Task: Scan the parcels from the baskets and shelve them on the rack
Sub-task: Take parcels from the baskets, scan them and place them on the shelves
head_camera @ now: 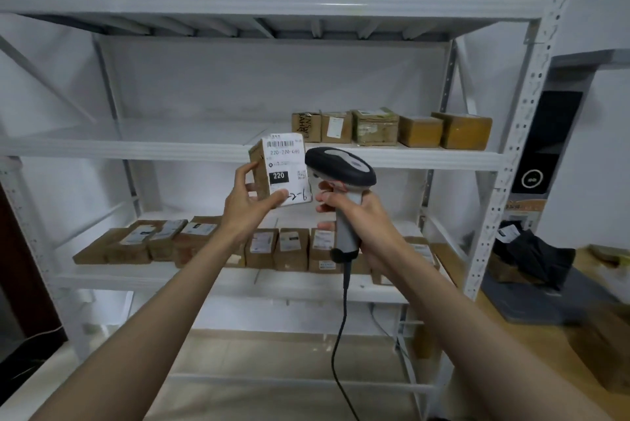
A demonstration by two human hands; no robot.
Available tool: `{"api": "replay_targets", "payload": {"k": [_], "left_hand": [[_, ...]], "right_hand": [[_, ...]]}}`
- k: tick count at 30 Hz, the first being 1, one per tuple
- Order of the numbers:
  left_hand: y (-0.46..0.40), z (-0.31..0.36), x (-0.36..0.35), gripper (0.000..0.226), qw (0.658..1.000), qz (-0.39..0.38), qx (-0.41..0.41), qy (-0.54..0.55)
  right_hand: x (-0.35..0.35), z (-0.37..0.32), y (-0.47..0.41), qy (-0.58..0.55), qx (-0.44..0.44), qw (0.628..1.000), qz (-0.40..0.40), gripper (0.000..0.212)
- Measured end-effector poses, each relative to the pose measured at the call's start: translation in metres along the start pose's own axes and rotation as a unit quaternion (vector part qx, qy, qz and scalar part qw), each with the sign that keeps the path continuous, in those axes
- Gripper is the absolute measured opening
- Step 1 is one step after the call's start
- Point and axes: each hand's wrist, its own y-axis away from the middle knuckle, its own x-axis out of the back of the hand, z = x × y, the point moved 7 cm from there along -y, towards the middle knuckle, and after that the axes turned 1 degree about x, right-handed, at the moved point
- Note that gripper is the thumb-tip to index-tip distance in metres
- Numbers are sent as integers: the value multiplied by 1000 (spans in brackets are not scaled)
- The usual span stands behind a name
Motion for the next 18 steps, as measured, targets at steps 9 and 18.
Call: {"api": "replay_targets", "payload": {"k": [9,18], "left_hand": [[-153,-22,55,53,991,-27,70,108],[-266,-30,17,60,986,-89,97,103]], "right_hand": [[-56,13,-165,-9,11,1000,17,28],[-74,31,-259,6,16,1000,13,26]]}}
